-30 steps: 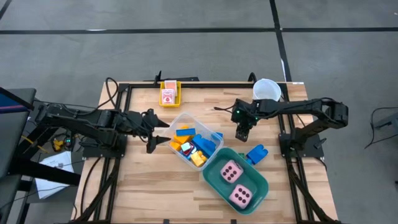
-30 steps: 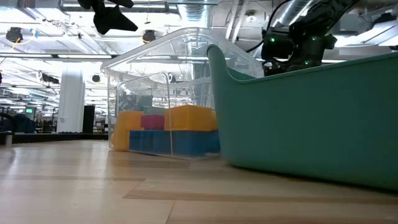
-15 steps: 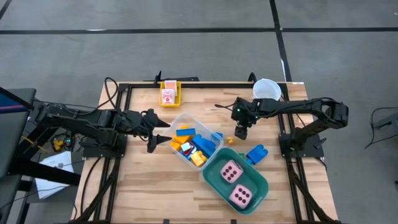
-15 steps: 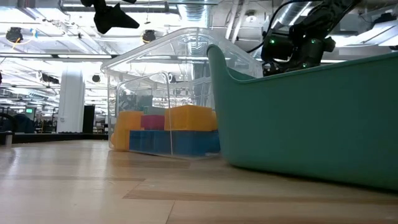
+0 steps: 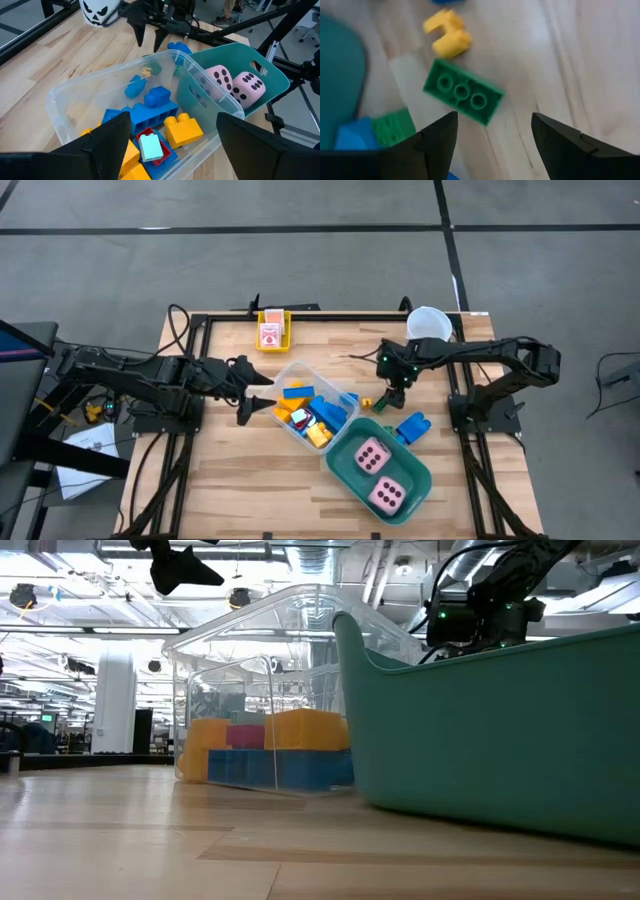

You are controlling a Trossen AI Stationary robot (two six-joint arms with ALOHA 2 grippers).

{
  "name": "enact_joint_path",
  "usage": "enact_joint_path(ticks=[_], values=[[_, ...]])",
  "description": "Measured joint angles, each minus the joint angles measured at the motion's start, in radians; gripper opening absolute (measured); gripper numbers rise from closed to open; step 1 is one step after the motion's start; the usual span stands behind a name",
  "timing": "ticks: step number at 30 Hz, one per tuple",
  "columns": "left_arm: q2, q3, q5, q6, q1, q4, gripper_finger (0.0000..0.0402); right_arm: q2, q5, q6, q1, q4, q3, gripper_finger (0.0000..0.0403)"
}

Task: Pick & Place Toys
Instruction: Put the green game piece into the transparent bin

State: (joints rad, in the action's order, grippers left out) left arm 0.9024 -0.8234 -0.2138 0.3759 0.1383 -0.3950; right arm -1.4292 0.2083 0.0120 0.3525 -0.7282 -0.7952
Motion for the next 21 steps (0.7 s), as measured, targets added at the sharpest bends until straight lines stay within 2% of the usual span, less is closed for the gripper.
enact_joint_path(ticks=[2, 7, 10, 16, 21], values=[[0.0, 0.0, 0.0, 0.0, 0.0, 0.0, 0.029, 0.003, -0.005, -0.103, -0.031, -0.016, 0.0, 0.0245], [0.0, 0.0, 0.0, 0.017, 0.0, 0.0, 0.029, 0.003, -0.169, -0.408, -0.122, -0.054, 0.001, 0.0245], [0.0, 0.0, -0.001, 0.021, 0.0, 0.0, 0.029, 0.002, -0.209, -0.556, -0.159, -0.006, 0.001, 0.0245], [0.0, 0.0, -0.003, 0.033, 0.0, 0.01, 0.029, 0.002, -0.194, -0.616, -0.184, 0.097, 0.0, 0.0245], [0.0, 0.0, -0.003, 0.033, 0.0, 0.014, 0.029, 0.002, -0.076, -0.669, -0.186, 0.088, 0.0, 0.0245]])
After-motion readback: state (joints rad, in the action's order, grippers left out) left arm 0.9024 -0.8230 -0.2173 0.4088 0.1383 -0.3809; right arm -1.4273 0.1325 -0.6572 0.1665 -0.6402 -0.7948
